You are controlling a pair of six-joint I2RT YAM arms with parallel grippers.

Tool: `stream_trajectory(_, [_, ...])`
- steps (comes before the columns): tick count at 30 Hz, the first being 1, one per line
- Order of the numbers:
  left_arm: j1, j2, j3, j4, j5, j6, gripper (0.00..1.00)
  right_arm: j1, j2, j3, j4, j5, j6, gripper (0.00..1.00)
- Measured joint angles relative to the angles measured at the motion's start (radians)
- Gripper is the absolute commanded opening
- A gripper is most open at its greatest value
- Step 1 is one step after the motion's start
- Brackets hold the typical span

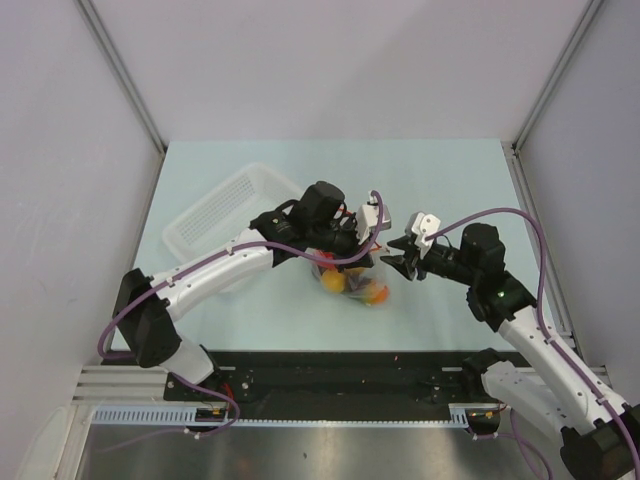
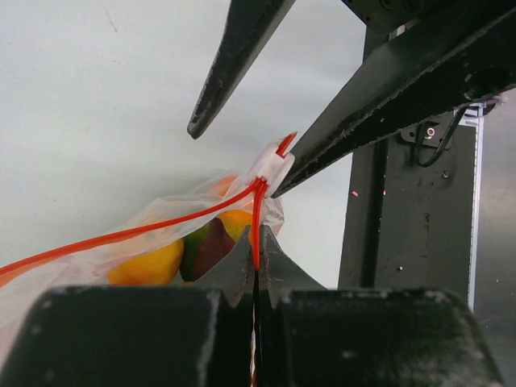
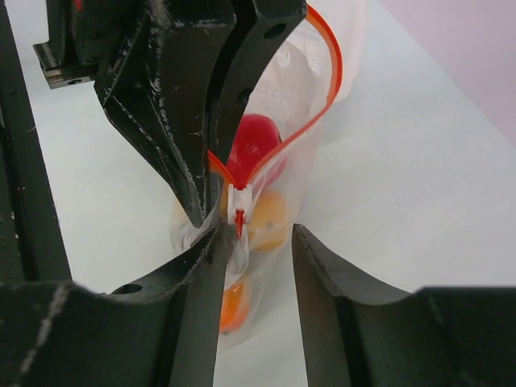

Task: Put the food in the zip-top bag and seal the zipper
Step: Zip the zipper food storage bag at the center of the board.

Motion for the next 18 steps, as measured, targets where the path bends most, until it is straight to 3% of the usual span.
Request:
stream_trajectory(4, [0.0,0.0,0.0,0.0,0.001,0.0,0.0,0.007,0.005,0.0,0.018,-0.006,-0.014,0.26])
stream_trajectory(6, [0.0,0.0,0.0,0.0,0.001,0.0,0.01,0.01,0.011,0.0,0.02,-0.009,-0.02,0.14])
stream_trajectory(7, [0.0,0.0,0.0,0.0,0.001,0.0,0.04,0.01,0.014,0.0,0.021,-0.011,-0.024,0.05])
stream_trajectory(8, [0.0,0.0,0.0,0.0,0.001,0.0,0.14,0.01,0.016,0.0,0.02,-0.012,-0.028,0.0])
stream_trajectory(13, [0.006,-0.003,0.0,0.002,-0.001,0.006,0.56,0.011,0.017,0.0,0.014,-0.015,-0.033,0.0])
stream_trajectory(15, [0.013,-0.015,-0.002,0.007,-0.002,0.021,0.62,0.011,0.014,-0.001,0.014,-0.015,-0.033,0.0])
stream_trajectory(18, [0.025,-0.051,-0.001,0.01,-0.002,0.057,0.63,0.011,0.006,-0.001,0.01,-0.015,-0.033,0.0])
